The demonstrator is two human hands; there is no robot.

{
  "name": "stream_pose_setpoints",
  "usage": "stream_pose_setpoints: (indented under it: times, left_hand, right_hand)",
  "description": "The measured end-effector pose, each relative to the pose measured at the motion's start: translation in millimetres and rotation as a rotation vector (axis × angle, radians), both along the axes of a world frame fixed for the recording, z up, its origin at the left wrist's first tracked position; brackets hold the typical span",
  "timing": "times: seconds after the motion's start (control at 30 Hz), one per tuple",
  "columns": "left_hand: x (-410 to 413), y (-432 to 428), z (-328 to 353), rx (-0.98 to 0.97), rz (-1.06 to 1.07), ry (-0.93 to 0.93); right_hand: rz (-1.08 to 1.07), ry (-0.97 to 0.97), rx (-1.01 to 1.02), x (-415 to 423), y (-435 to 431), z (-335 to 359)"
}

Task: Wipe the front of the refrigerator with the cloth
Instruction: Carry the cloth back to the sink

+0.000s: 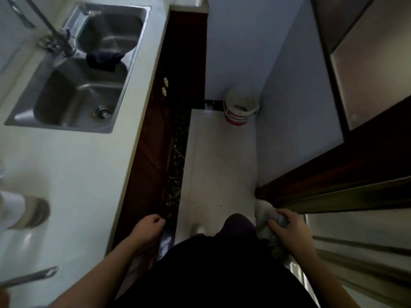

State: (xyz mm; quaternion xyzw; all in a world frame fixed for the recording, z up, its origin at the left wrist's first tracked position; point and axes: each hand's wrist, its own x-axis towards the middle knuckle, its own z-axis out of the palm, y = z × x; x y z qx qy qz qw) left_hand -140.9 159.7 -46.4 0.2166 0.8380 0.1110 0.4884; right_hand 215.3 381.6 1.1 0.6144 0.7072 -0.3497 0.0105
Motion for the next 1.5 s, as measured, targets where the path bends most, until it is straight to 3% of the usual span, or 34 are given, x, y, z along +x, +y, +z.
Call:
stream_pose_setpoints:
  times: [0.27,0.5,0.77,1.03,1.23,1.4,1.5]
  left_hand:
    - [-72,103,-11,-0.023,0.042,0.062]
    - [-91,131,-23,-0.161,0.331,0.059]
    - [-127,172,-25,-0.065,0.691,0.052]
    - [-173,209,-14,-0.039,0.786,0.108]
    - [-186,208,-25,-0.008,1.027,0.024]
    - [-171,228,6,-0.019,1.156,0.099]
    - [-155,237,27,-0.01,1.337,0.14]
  right_hand:
    - [0.096,0.003,-0.083,-98,142,-21]
    - [0.383,0.034,-0.094,-212,285,-14]
    - [0.683,0.108,-0.201,-359,385,3]
    - [0.87,0.147,-0.191,-497,395,16]
    - [1.025,0.153,-0.154,-574,380,28]
    - [1.195,0.142,-0.227,-628,365,30]
    - [1.366,0.131,-0.258,-654,350,32]
